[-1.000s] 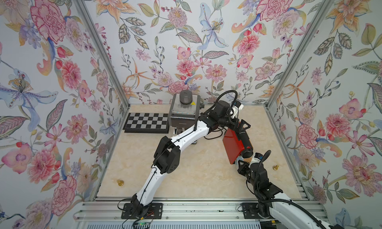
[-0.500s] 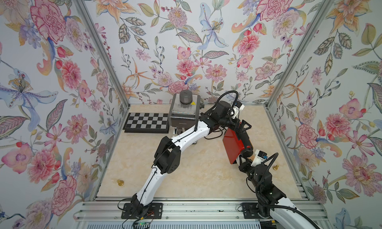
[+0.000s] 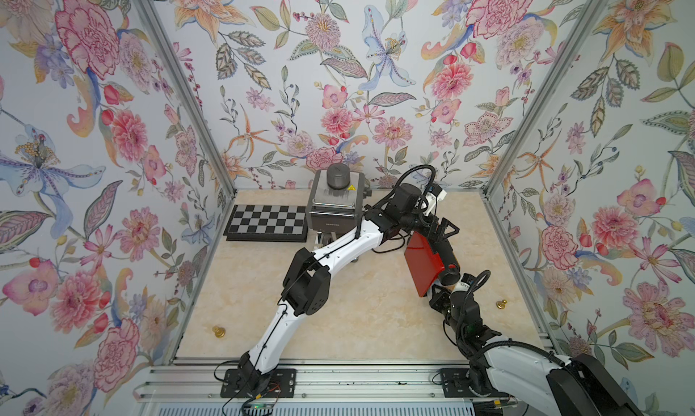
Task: Wipe the surface of a coffee machine
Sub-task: Wipe the dirt from the surface of the coffee machine.
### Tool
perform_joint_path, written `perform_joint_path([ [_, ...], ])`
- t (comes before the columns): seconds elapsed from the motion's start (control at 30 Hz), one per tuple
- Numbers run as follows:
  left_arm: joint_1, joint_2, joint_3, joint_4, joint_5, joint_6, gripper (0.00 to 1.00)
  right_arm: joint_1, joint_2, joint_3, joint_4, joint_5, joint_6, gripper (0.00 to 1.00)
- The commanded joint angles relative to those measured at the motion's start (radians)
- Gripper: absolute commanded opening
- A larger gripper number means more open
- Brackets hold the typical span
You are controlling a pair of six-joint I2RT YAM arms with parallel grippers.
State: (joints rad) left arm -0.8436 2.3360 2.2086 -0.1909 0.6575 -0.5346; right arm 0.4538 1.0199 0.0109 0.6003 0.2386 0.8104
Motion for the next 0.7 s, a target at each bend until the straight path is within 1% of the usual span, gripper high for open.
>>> perform_joint_path([
  [0.0,-0.011,0.039,0.006,-0.099,0.005,0.001,0.99,0.034,-0.041,-0.001,-0.090,-0.082,-0.067,0.00],
  [0.07,-0.011,0.040,0.004,-0.097,0.006,0.001,0.99,0.040,-0.146,0.006,-0.185,-0.071,-0.083,0.00],
  [0.2,-0.011,0.043,0.003,-0.090,0.006,-0.006,0.99,0.039,-0.409,0.057,-0.477,-0.045,-0.109,0.00],
  [0.23,-0.011,0.042,0.001,-0.086,0.007,-0.007,0.99,0.036,-0.459,0.052,-0.497,-0.060,-0.100,0.00],
  [0.27,-0.011,0.043,0.002,-0.087,0.007,-0.009,0.99,0.035,-0.484,0.071,-0.561,-0.063,-0.096,0.00],
  [0.33,-0.010,0.041,0.001,-0.086,0.005,-0.007,0.99,0.037,-0.503,0.135,-0.697,-0.060,-0.113,0.00],
  [0.4,-0.011,0.040,-0.003,-0.082,0.005,-0.008,0.99,0.037,-0.496,0.179,-0.772,-0.080,-0.132,0.00],
  [0.57,-0.011,0.042,-0.004,-0.078,0.004,-0.011,0.99,0.041,-0.443,0.270,-0.884,-0.141,-0.144,0.00],
  [0.67,-0.011,0.038,-0.008,-0.074,0.002,-0.010,0.99,0.053,-0.469,0.294,-0.924,-0.163,-0.145,0.00],
])
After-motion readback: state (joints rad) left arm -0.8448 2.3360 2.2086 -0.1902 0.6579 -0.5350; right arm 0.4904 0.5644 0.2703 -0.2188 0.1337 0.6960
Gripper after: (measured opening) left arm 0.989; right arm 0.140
